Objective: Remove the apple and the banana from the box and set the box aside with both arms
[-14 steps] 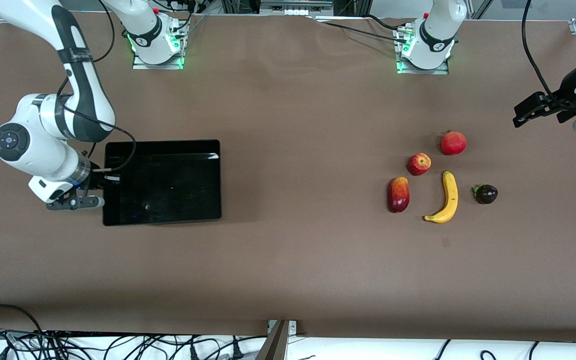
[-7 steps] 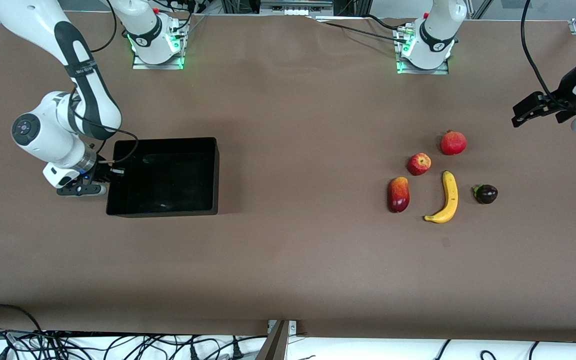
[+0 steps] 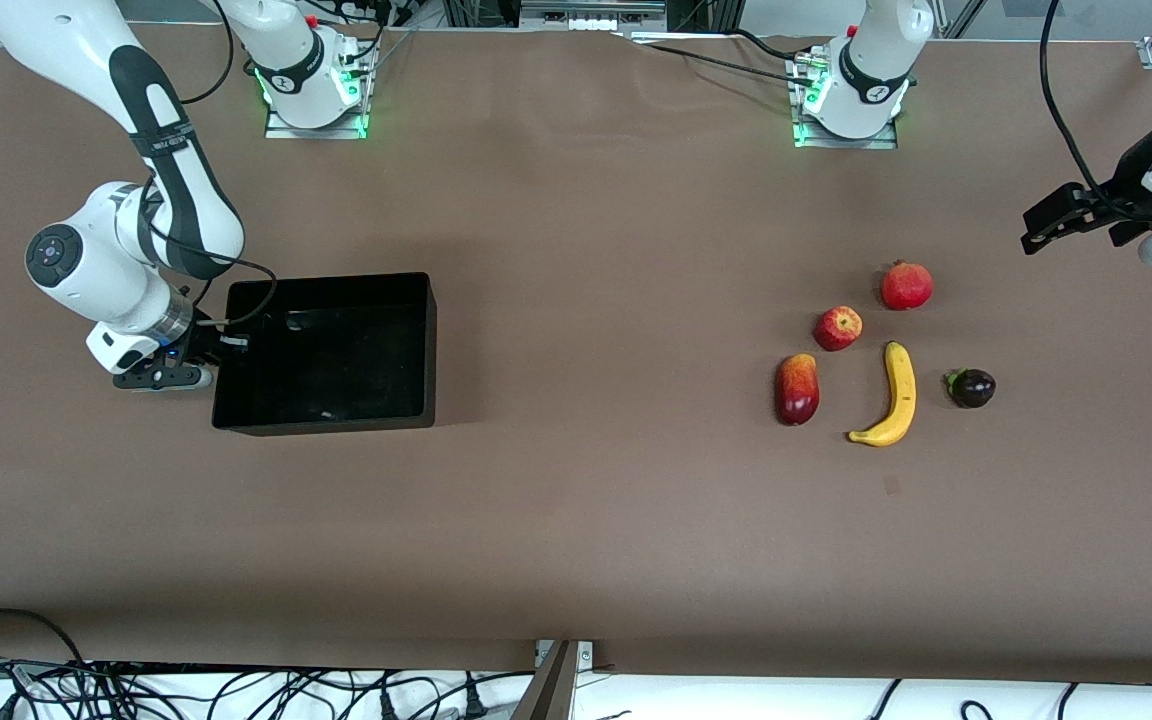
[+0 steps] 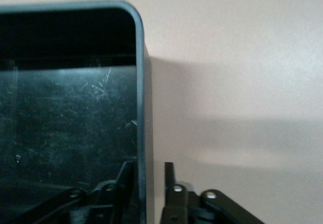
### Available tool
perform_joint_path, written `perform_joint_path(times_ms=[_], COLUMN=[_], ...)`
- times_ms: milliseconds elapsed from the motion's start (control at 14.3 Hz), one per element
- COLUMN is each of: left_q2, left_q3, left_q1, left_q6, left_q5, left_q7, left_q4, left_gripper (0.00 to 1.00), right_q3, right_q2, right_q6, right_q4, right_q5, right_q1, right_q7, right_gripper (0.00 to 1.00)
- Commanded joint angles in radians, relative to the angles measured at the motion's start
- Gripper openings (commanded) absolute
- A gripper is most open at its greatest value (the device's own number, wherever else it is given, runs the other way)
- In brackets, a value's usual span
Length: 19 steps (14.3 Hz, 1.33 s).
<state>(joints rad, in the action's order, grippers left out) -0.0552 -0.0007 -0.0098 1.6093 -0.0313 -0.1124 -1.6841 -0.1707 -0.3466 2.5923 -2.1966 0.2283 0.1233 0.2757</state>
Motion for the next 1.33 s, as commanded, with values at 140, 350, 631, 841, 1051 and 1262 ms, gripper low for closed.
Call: perform_joint_path(times_ms=[140, 350, 631, 841, 1051, 1262], left_q2=[0.005, 0.005, 0.005, 0.003, 0.003, 0.005], left_q3=[0.001, 0.001, 0.001, 0.001, -0.004, -0.007], left_q1=[-0.012, -0.01, -0.01, -0.012, -0.013, -0.012], left_q6=[-0.032, -0.034, -0.037, -0.052, -0.066, -0.066], left_q5=[-0.01, -0.01, -0.01, -0.009, -0.01, -0.009], left_q7=[0.01, 0.01, 0.01, 0.01, 0.016, 0.019], left_q4=[0.027, 0.029, 0.027, 0.027, 0.03, 0.038], left_gripper=[1.0, 1.0, 1.0, 1.0, 1.0, 1.0], right_q3=[0.013, 0.01, 0.022, 0.023, 0.02, 0.017], right_q2=[0.047, 0.098, 0.23, 0.329, 0.345, 0.331], right_q6=[-0.28, -0.489, -0.682, -0.776, -0.877, -0.92], right_q4=[0.182, 0.306, 0.37, 0.374, 0.463, 0.515], right_q5=[0.011, -0.047, -0.134, -0.181, -0.217, -0.251], right_q1=[-0.008, -0.007, 0.006, 0.021, 0.019, 0.019], right_q7=[0.007, 0.002, -0.053, -0.084, -0.084, -0.087], right_gripper=[1.0, 1.0, 1.0, 1.0, 1.0, 1.0])
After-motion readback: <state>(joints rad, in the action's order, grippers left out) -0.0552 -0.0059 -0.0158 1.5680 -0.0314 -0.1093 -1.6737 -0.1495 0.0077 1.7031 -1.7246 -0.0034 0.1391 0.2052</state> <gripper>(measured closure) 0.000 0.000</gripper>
